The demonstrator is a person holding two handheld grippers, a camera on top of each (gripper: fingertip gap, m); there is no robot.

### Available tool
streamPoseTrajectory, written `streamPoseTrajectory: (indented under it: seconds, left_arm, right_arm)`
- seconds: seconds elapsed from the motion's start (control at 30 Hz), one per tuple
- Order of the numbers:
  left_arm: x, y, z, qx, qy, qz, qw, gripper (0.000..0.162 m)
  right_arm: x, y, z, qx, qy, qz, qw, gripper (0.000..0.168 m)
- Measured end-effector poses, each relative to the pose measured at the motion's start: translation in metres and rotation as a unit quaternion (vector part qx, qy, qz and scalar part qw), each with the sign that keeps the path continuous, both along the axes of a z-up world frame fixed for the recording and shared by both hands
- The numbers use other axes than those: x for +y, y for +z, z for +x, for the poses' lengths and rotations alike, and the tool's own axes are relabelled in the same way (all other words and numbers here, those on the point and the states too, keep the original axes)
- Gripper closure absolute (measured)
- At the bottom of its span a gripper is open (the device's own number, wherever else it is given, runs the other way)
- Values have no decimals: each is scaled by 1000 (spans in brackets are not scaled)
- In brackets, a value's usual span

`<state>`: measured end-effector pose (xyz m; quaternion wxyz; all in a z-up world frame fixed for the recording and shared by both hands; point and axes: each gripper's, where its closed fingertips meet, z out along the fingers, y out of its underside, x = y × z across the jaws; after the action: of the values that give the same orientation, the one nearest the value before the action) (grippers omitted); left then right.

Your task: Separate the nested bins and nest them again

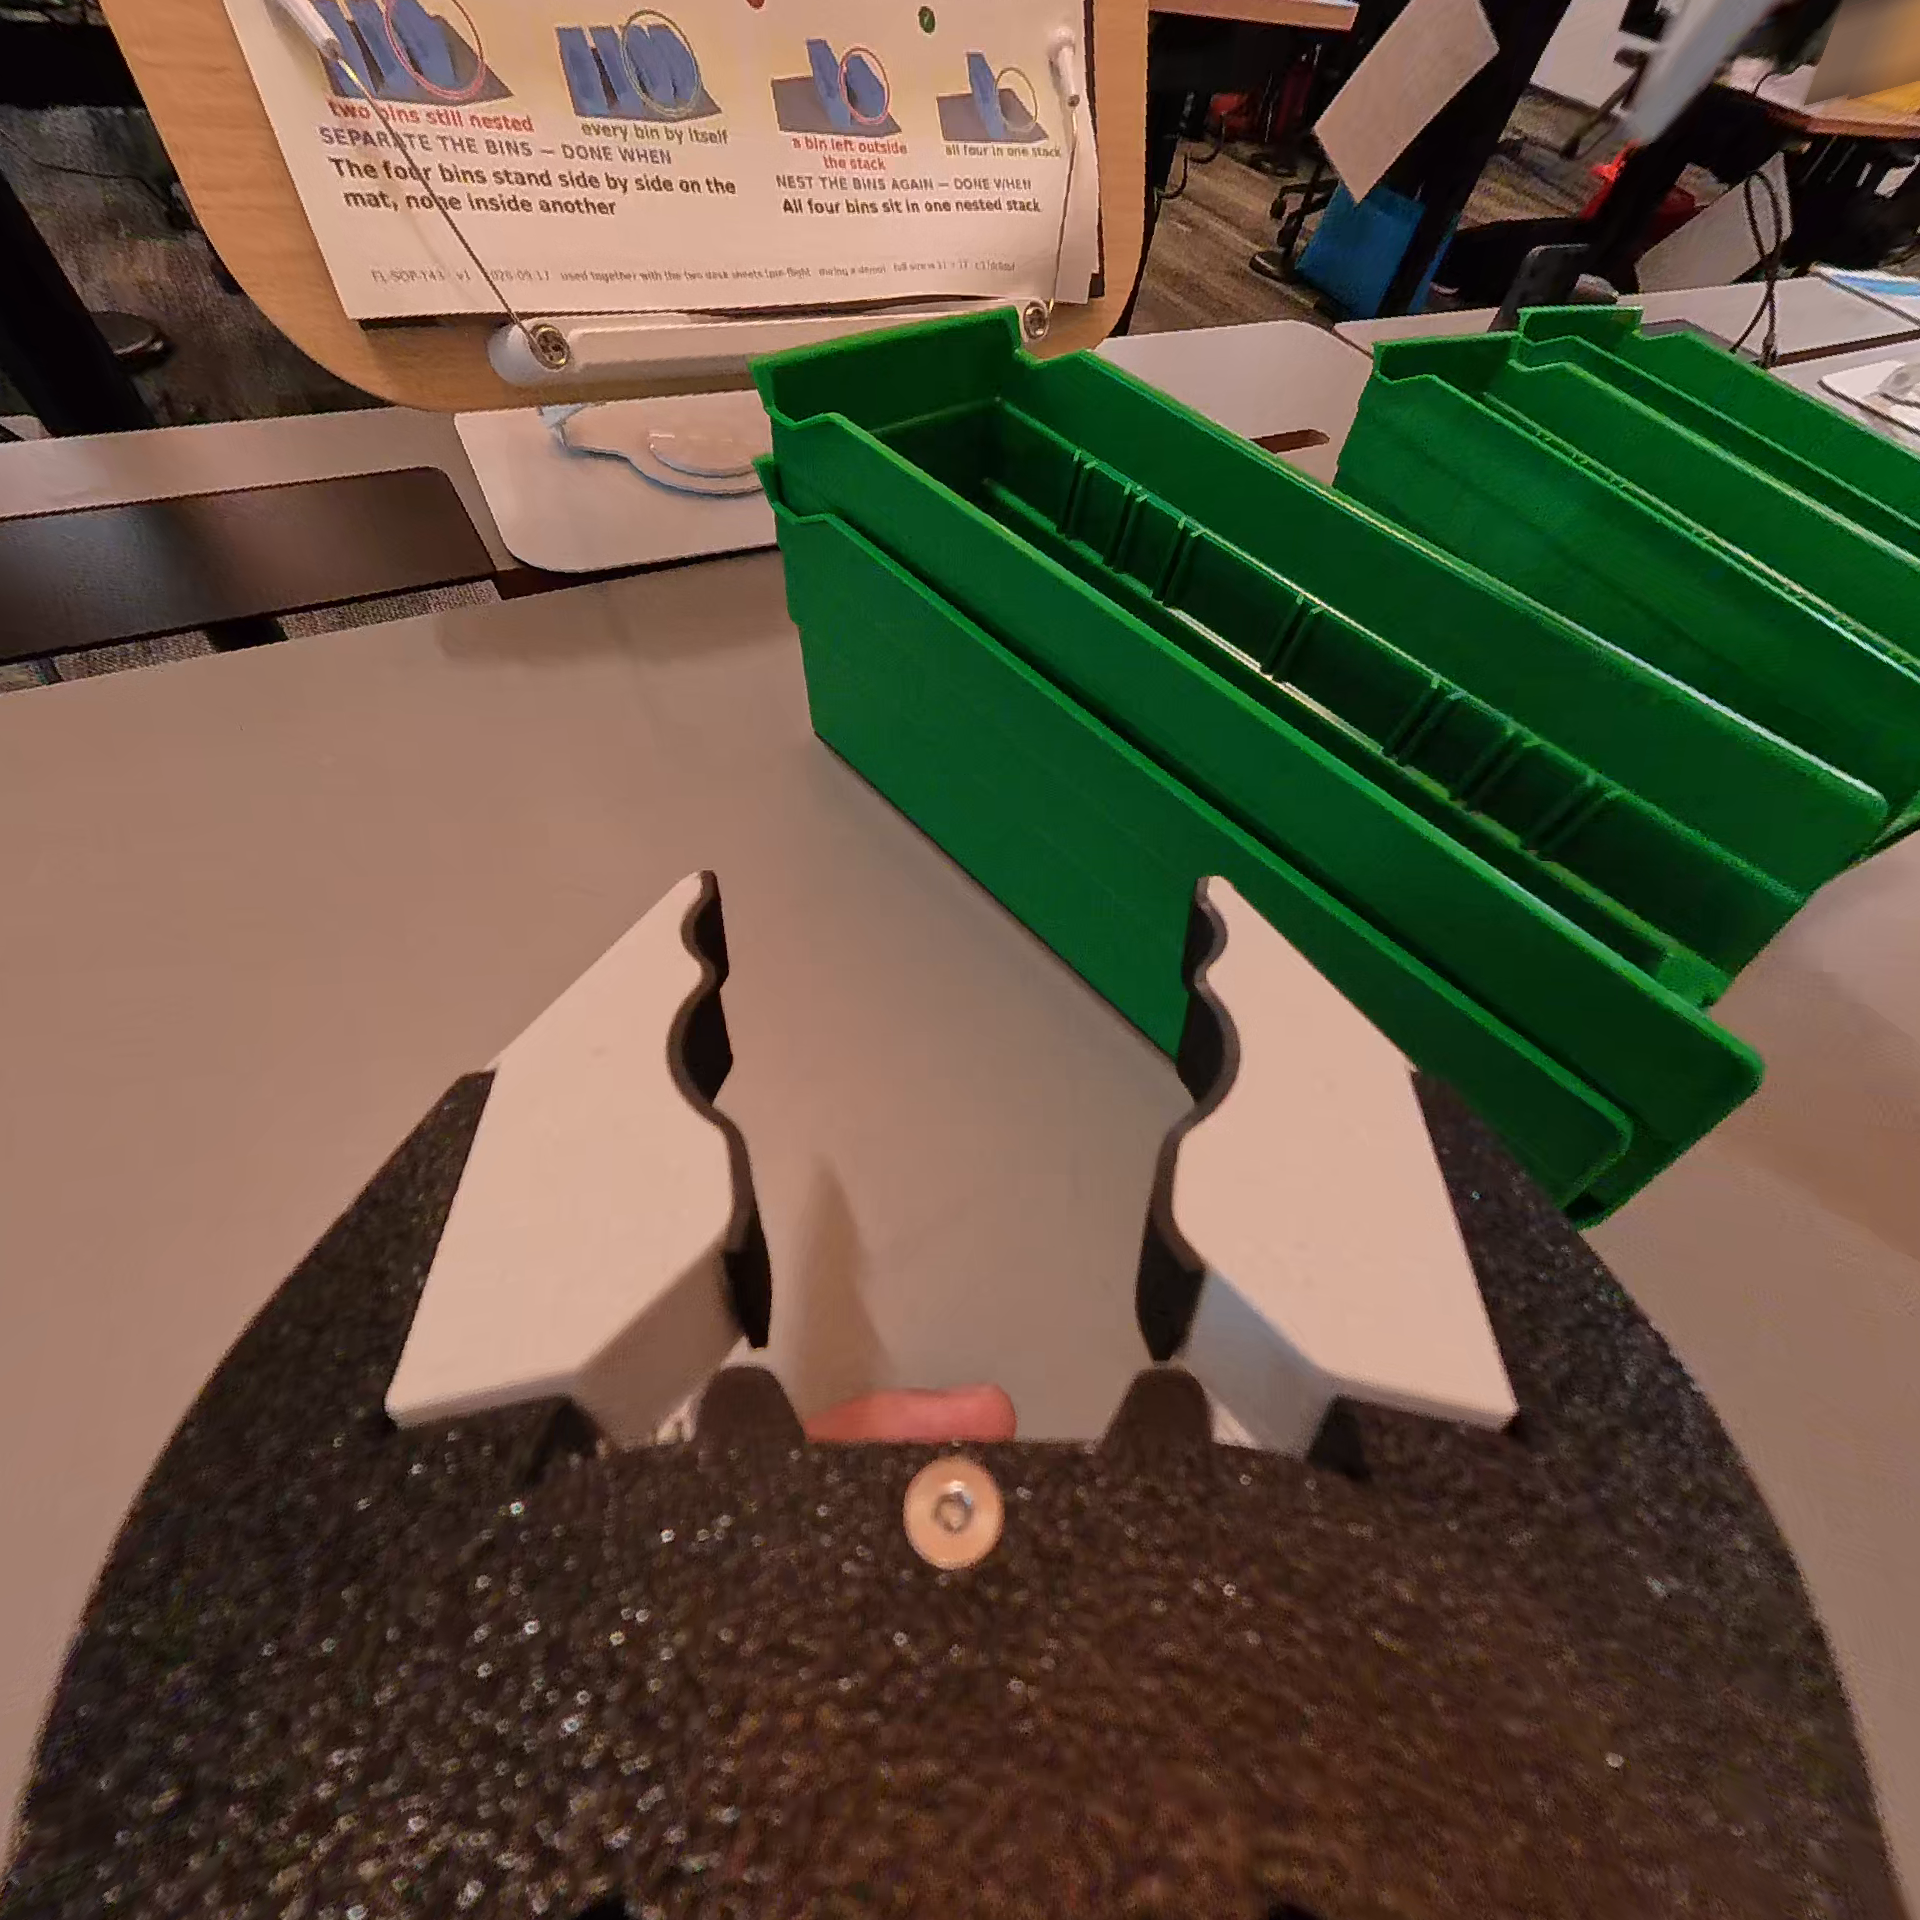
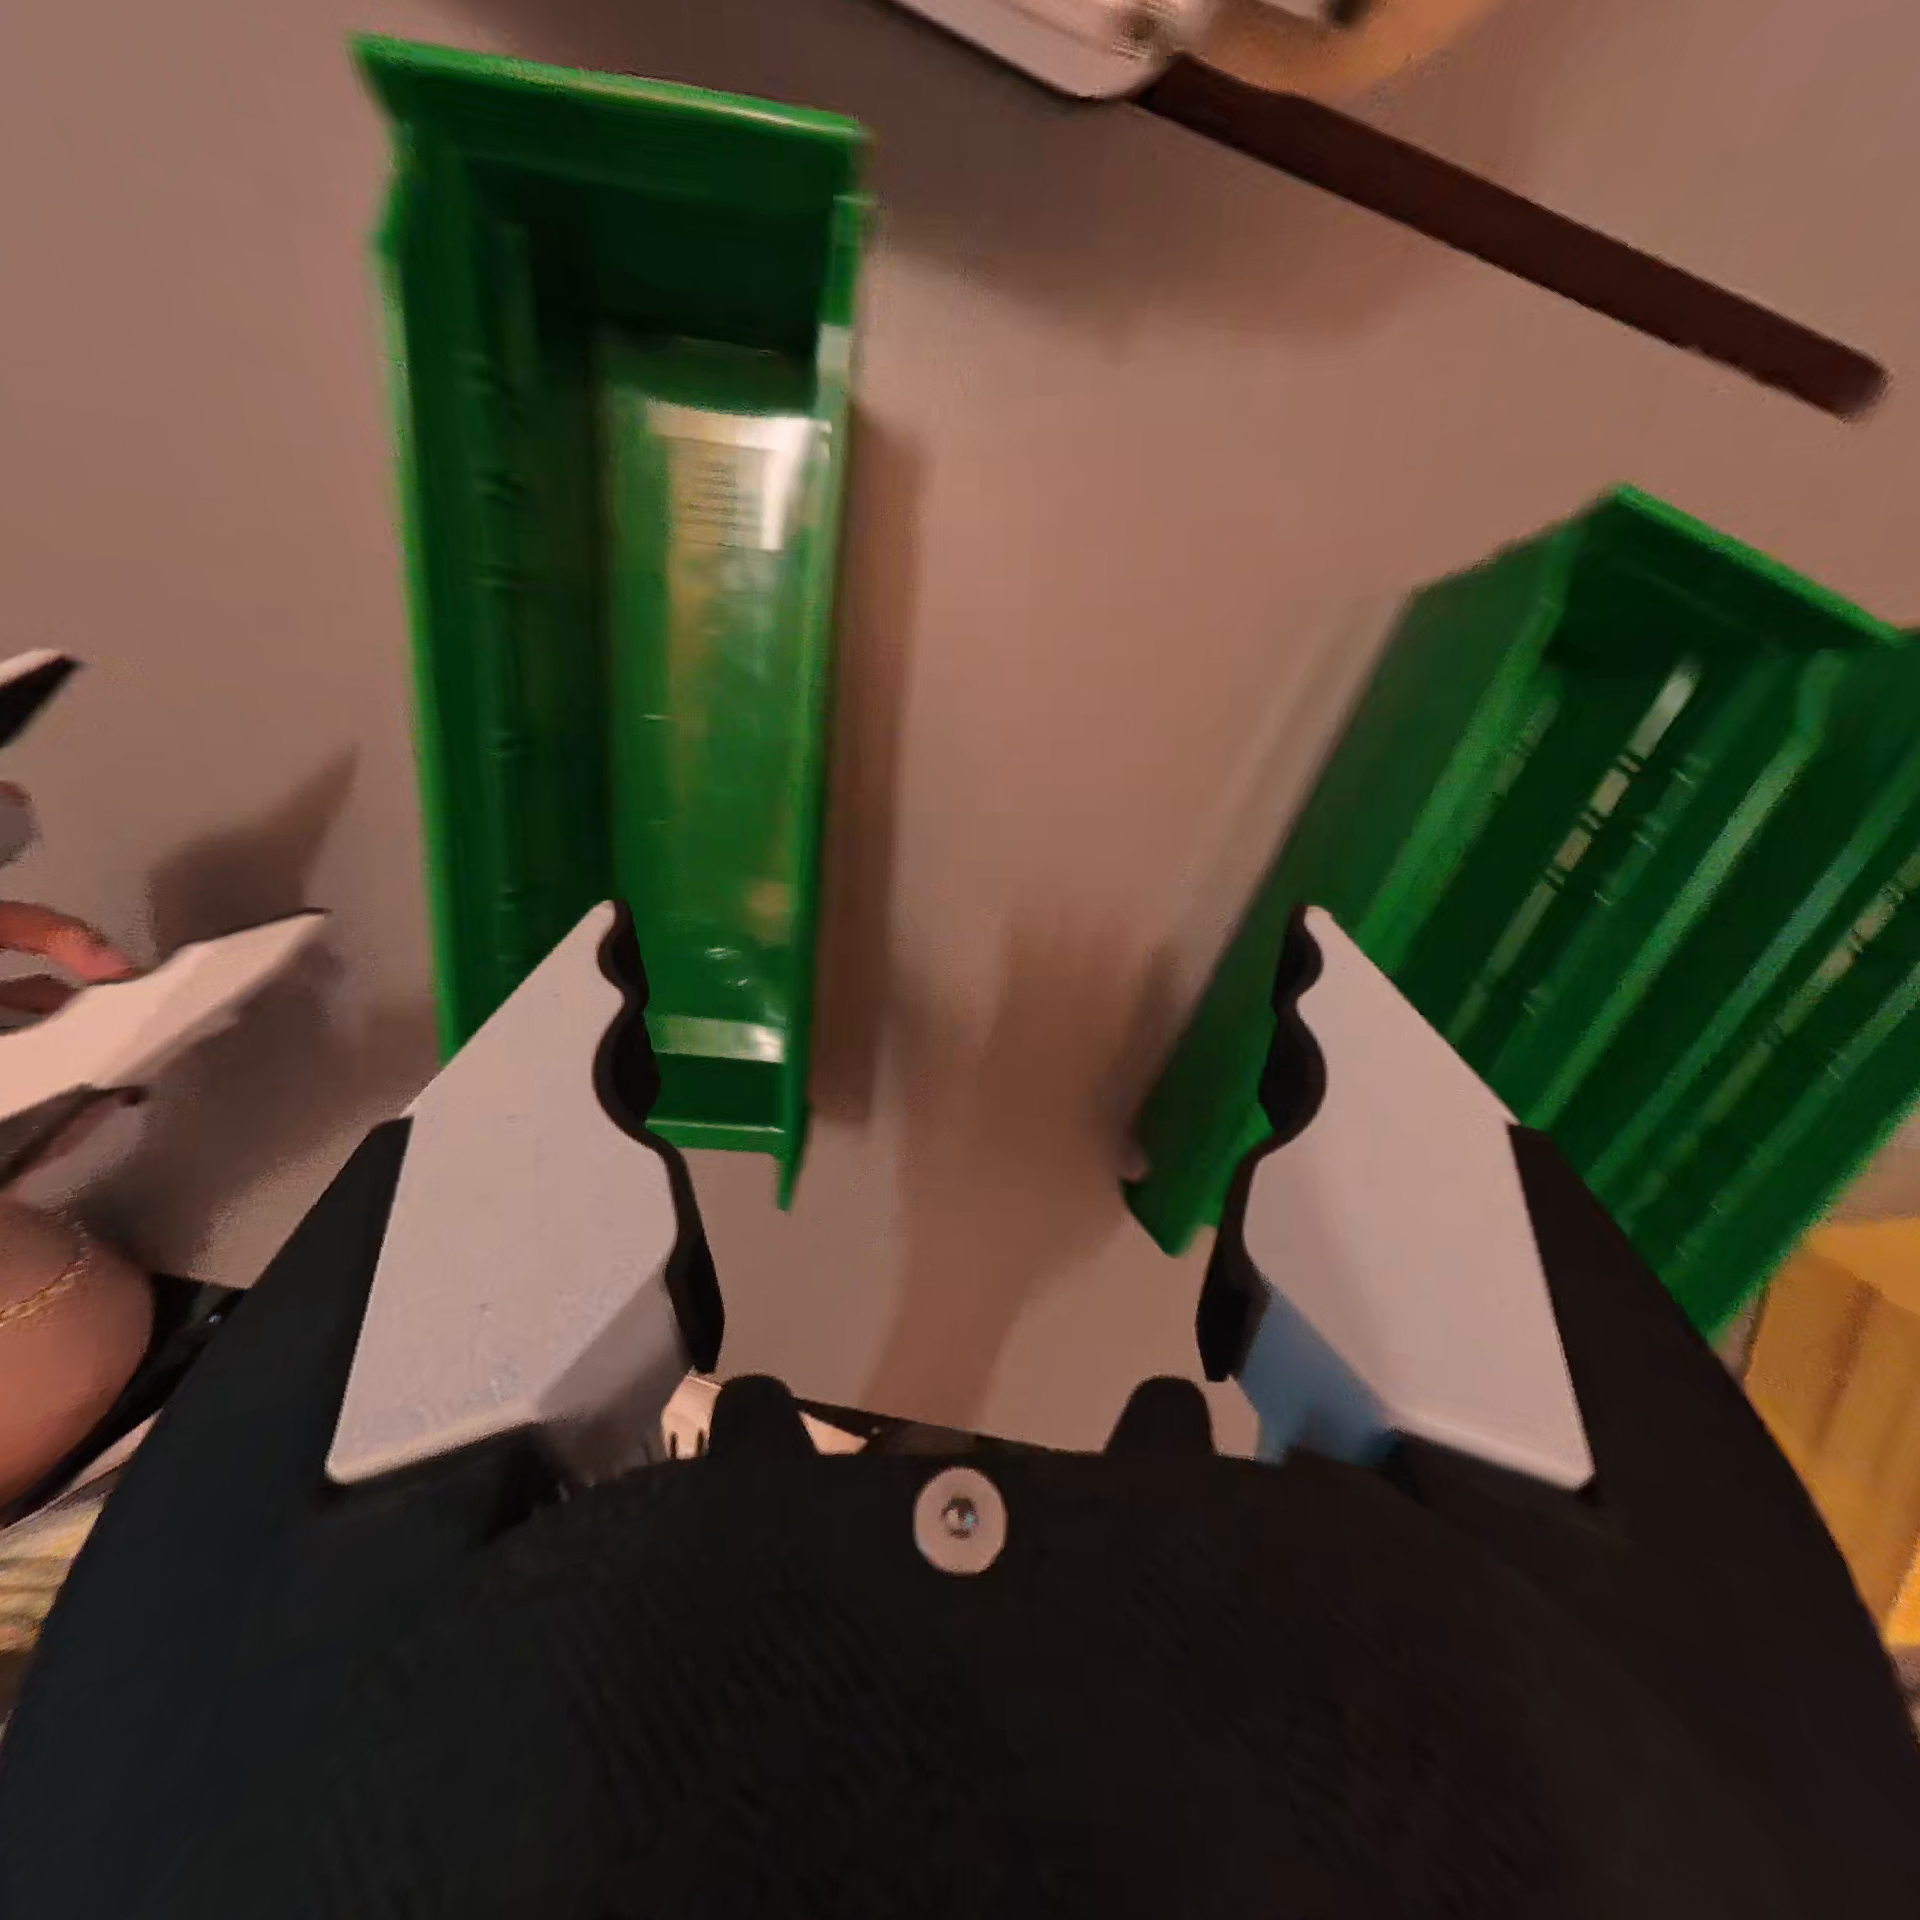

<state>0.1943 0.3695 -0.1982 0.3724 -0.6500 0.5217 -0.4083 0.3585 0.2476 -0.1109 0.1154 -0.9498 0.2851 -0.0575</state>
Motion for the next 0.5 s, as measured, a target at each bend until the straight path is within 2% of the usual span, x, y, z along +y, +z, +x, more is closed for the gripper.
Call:
streamPoseTrajectory:
  seconds: [0.1,0.23,0.4,0.5]
  left_arm:
    - [0,-2,1,3,0,-1,1000,75]
    - [0,-5,2,8,0,-1,1000,75]
    - [0,-8,2,14,2,9,1000,75]
    - [2,-10,2,18,8,15,1000,75]
  right_arm:
    - [-49,5,32,-13,-49,-2,999,46]
    - [-101,-14,62,-11,-106,8,994,47]
    - [-145,-54,73,17,-139,-2,990,47]
    - [-156,-69,80,24,-154,5,988,45]
